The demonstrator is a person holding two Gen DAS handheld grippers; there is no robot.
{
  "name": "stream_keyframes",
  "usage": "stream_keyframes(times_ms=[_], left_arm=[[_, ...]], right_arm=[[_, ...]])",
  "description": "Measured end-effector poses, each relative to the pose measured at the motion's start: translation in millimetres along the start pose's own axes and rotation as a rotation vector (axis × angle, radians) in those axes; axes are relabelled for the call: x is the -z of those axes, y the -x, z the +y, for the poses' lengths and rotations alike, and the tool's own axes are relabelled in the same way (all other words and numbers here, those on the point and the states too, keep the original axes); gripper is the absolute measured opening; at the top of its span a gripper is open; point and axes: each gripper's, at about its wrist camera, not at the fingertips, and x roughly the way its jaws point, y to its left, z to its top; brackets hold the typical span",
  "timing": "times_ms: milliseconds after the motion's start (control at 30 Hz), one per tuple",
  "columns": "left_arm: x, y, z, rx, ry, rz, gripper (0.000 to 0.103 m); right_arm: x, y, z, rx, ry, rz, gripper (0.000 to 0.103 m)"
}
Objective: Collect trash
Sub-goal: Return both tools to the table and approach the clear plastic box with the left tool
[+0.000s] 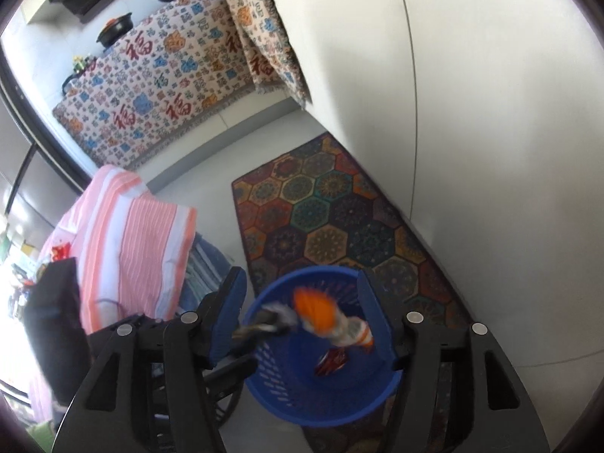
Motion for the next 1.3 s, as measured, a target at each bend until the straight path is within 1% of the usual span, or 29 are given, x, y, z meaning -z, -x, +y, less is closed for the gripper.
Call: stream_keyframes(times_ms=[100, 167, 200, 267, 367, 500, 567, 667, 733, 833, 933, 1033, 1133, 1167, 1200, 1233, 1300], left_arm=[[2, 12, 3, 0.007, 0.031, -0.028, 0.072], [5, 26, 3, -0.02, 0.025, -0.051, 0.072], [7, 35, 2, -0.038, 0.02, -0.069, 0.072], [12, 58, 2, -0.068, 0.018, -0.104, 0.072], [27, 101, 2, -0.099, 0.022, -0.152, 0.072], [61, 160, 21, -0.181, 0.04, -0.18, 0.072], [83, 186, 38, -0.235, 0.061, -0.191, 0.072], [122, 225, 75, -0.317, 0.126, -0.196, 0.072], [150, 248, 102, -0.372, 0.176, -0.193, 0.072], [192, 277, 145, -0.464, 0.255, -0.183, 0.072], [222, 295, 182, -0.532, 0.314, -0.164, 0.072], [240, 305, 216, -0.59, 0.344, -0.145, 0.072], [249, 308, 240, -0.611, 0.366, -0.13, 0.072], [255, 309, 246, -0.601, 0.369, -0.135, 0.073], [257, 310, 250, -0.587, 0.375, -0.146, 0.077], [259, 312, 253, -0.58, 0.382, -0.15, 0.078], [261, 313, 257, -0.574, 0.387, -0.157, 0.085]], right_arm=[[-2, 7, 2, 0.008, 0.006, -0.035, 0.071], [-5, 10, 7, 0.018, 0.021, -0.054, 0.075], [-5, 12, 10, 0.027, 0.031, -0.066, 0.079], [-7, 14, 15, 0.037, 0.043, -0.086, 0.083], [-6, 17, 26, 0.035, 0.057, -0.108, 0.085], [0, 22, 53, 0.021, 0.111, -0.138, 0.086], [7, 24, 72, 0.023, 0.172, -0.154, 0.088], [24, 23, 114, 0.011, 0.306, -0.166, 0.089], [39, 20, 143, -0.023, 0.377, -0.147, 0.089], [63, 15, 194, -0.115, 0.466, -0.092, 0.089], [96, 11, 250, -0.182, 0.575, -0.037, 0.092], [124, 1, 294, -0.204, 0.648, 0.014, 0.093], [138, -17, 323, -0.193, 0.672, 0.066, 0.092], [140, -26, 330, -0.186, 0.669, 0.09, 0.092], [140, -33, 336, -0.179, 0.658, 0.113, 0.092], [142, -40, 340, -0.171, 0.649, 0.132, 0.092], [144, -48, 346, -0.131, 0.645, 0.126, 0.096]])
